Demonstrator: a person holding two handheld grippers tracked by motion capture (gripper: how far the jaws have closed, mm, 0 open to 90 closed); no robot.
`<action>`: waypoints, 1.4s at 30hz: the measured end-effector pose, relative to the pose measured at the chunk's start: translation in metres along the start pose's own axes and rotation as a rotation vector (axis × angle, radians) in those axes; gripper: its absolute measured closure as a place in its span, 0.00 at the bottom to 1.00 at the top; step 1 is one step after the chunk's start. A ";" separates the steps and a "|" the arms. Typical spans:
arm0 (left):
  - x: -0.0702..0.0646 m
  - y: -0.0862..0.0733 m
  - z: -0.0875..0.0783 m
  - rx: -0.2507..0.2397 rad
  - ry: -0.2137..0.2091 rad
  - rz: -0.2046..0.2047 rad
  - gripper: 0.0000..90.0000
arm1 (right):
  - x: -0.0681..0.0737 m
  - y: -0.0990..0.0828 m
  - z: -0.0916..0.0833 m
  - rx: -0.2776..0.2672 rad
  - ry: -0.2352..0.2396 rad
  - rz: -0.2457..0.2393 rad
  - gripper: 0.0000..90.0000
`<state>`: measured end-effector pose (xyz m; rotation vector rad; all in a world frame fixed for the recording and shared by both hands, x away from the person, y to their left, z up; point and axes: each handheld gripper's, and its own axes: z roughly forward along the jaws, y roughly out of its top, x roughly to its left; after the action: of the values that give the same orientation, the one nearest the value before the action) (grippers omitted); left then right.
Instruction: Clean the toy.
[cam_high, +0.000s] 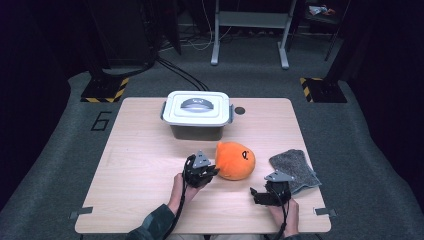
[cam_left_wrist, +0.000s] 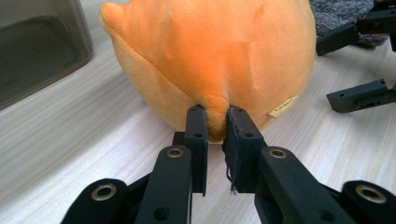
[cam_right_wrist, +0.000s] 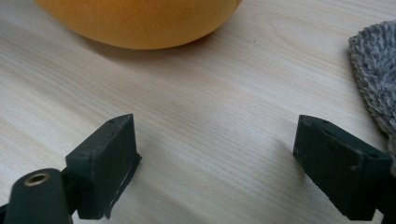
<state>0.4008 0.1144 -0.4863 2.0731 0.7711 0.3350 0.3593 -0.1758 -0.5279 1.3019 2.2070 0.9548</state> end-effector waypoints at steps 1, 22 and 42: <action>0.000 0.000 0.000 -0.001 0.000 -0.001 0.90 | 0.000 0.000 0.000 0.000 -0.001 0.008 0.14; 0.001 -0.004 -0.001 0.001 -0.004 0.006 0.91 | -0.054 0.039 -0.029 0.033 -0.102 0.075 0.01; 0.001 -0.003 -0.001 0.001 -0.018 0.000 0.91 | -0.114 0.031 -0.003 0.168 -0.170 0.230 0.08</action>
<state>0.3997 0.1166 -0.4879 2.0743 0.7606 0.3162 0.4311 -0.2662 -0.5038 1.6769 2.0759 0.7166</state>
